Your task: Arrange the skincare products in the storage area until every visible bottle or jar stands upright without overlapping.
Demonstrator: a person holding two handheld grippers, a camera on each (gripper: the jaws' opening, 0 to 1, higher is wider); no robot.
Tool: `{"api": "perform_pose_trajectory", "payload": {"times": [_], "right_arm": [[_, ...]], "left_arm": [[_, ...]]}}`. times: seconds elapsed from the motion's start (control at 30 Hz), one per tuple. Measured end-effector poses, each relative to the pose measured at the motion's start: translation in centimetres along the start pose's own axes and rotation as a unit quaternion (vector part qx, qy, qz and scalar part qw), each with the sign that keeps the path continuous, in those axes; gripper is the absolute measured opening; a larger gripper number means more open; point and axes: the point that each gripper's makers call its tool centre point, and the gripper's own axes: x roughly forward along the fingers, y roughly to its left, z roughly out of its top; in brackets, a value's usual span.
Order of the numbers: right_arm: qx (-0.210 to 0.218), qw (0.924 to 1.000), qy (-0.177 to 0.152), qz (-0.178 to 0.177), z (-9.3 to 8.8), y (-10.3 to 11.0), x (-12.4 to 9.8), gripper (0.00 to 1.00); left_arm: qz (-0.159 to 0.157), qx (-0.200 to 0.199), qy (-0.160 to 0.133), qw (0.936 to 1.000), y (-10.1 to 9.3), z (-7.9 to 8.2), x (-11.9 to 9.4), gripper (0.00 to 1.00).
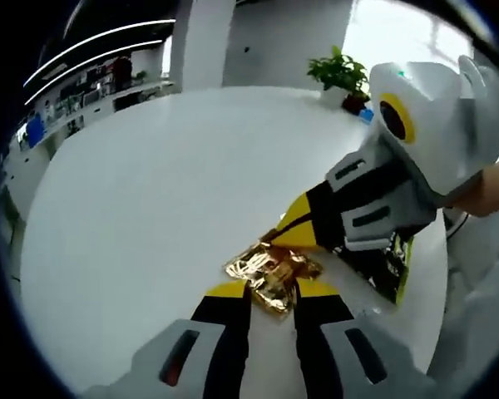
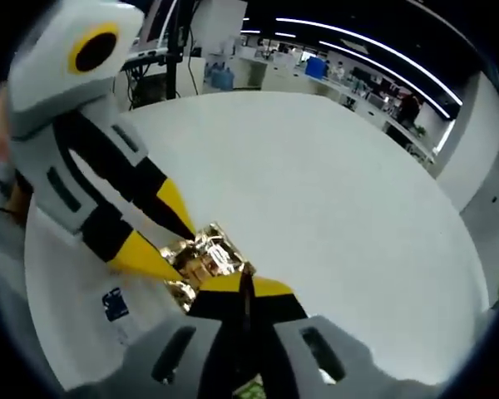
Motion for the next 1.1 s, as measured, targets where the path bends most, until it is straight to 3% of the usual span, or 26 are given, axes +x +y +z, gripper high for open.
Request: {"api": "perform_pose_trajectory", "payload": {"times": [0.27,0.83,1.1], "right_arm": [[-0.002,1.0000,-0.001,-0.002,0.0,0.0,0.0,0.02],[0.014,0.9996,-0.009,-0.023,0.1,-1.1,-1.3,0.17],[0.029,0.9989,-0.020,-0.030,0.1,-1.6,-2.5,0.20]], "left_arm": [[0.010,0.057,0.012,0.9983,0.1,-0.2,0.9,0.15],[0.015,0.055,0.009,0.9983,0.1,0.0,0.7,0.15],[0.017,0.054,0.009,0.9984,0.1,0.0,0.7,0.15]]}}
